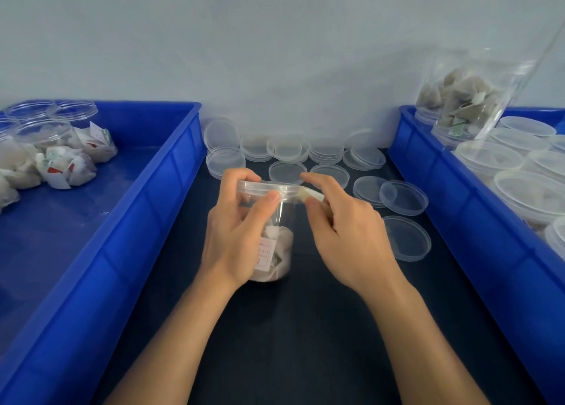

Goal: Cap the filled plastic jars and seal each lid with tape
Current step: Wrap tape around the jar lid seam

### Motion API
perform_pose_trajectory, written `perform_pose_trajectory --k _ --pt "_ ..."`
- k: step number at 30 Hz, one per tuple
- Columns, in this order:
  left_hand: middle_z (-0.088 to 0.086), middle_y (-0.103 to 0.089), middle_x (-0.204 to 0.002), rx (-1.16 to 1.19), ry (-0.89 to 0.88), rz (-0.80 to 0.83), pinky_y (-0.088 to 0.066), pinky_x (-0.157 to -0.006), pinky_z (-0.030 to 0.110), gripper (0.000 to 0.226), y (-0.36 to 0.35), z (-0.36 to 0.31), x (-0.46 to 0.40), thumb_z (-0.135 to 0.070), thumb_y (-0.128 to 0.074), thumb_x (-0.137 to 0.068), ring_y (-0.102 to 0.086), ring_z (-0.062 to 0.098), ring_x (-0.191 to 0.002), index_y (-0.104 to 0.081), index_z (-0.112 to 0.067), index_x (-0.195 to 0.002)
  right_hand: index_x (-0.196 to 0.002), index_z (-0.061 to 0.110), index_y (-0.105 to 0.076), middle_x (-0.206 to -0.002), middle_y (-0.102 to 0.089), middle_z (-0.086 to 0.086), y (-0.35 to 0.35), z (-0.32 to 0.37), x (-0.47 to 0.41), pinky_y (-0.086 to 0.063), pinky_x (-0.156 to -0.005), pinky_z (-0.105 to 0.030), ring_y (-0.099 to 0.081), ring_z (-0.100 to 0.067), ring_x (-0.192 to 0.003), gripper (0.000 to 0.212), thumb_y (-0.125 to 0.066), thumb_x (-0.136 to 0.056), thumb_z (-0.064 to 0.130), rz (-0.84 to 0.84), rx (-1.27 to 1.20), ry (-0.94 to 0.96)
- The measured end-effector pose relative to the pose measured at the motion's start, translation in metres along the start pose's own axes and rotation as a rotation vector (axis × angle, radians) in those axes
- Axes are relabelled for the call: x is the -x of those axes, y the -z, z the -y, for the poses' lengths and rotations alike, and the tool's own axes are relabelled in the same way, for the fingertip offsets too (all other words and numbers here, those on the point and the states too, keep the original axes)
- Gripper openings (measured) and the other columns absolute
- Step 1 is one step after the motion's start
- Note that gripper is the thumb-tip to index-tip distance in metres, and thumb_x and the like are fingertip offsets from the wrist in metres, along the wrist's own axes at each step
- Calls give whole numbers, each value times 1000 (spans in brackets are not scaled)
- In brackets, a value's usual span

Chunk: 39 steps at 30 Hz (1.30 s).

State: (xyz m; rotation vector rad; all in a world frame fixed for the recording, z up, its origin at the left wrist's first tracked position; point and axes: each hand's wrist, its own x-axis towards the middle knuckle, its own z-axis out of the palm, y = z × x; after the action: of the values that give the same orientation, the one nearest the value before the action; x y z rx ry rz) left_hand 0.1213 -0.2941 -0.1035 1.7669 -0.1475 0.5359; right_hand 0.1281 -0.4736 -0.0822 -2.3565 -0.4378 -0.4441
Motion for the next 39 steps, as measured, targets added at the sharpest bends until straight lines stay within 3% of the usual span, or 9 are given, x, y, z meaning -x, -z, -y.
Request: perform_pose_trajectory --k 6,13,19,24,26,28,31,35,39 --pt "4 -69 -92 91 42 62 -54 -81 71 35 5 1 -4 -54 -65 -91 -70 43 -86 -57 -28 -114 -141 45 -53 -56 -49 15 1 -7 -1 -49 -67 -41 -51 -15 -61 38 -50 -106 32 -1 -29 -7" --pt "-7 -66 -89 62 25 108 -53 -78 55 32 9 1 -5 -53 -62 -91 -65 19 -80 -58 -29 -112 -141 57 -55 -56 -52 13 4 -13 -3 -38 -63 -27 -50 -13 -58 43 -54 -106 32 74 -141 -34" --pt "5 -66 -96 84 26 198 -53 -81 70 40 13 -1 -4 -48 -63 -95 -66 42 -88 -55 -19 -123 -142 62 -51 -59 -52 9 9 -18 -3 -38 -65 -25 -50 -11 -59 43 -55 -105 39 152 -168 -56" --pt "18 -72 -107 238 141 264 -58 -93 63 42 14 2 -2 -48 -63 -94 -72 48 -99 -50 -33 -131 -135 58 -60 -60 -50 10 10 -20 -3 -35 -61 -24 -46 -8 -58 35 -53 -106 41 197 -234 -68" --pt "12 -75 -107 201 164 273 -57 -93 55 49 14 4 -2 -54 -62 -94 -74 37 -102 -45 -39 -137 -134 54 -63 -64 -53 5 11 -18 -1 -36 -61 -23 -44 -7 -57 33 -55 -105 39 172 -238 -65" --pt "-7 -73 -100 89 143 244 -55 -89 40 56 15 4 -3 -62 -60 -90 -74 18 -96 -42 -43 -140 -133 52 -65 -69 -59 1 11 -17 -1 -39 -63 -24 -45 -7 -58 32 -56 -105 39 154 -232 -69" --pt "-19 -69 -104 -50 95 95 -54 -82 28 53 14 -3 -4 -68 -61 -84 -73 10 -95 -48 -50 -132 -133 50 -67 -74 -70 9 11 -16 0 -50 -70 -31 -56 -10 -65 32 -56 -105 41 146 -215 -93" --pt "-25 -69 -107 -143 120 52 -55 -85 32 39 10 -14 -1 -65 -52 -88 -69 0 -98 -58 -54 -124 -134 50 -67 -68 -67 13 11 -13 2 -48 -71 -31 -55 -11 -65 33 -53 -104 44 118 -185 -103" --pt "-29 -63 -124 -232 153 60 -43 -92 24 61 -4 -18 6 -76 -36 -87 -54 -20 -107 -41 -57 -145 -142 48 -59 -60 -56 18 8 -8 3 -44 -70 -33 -50 -11 -64 37 -50 -107 44 118 -154 -86"
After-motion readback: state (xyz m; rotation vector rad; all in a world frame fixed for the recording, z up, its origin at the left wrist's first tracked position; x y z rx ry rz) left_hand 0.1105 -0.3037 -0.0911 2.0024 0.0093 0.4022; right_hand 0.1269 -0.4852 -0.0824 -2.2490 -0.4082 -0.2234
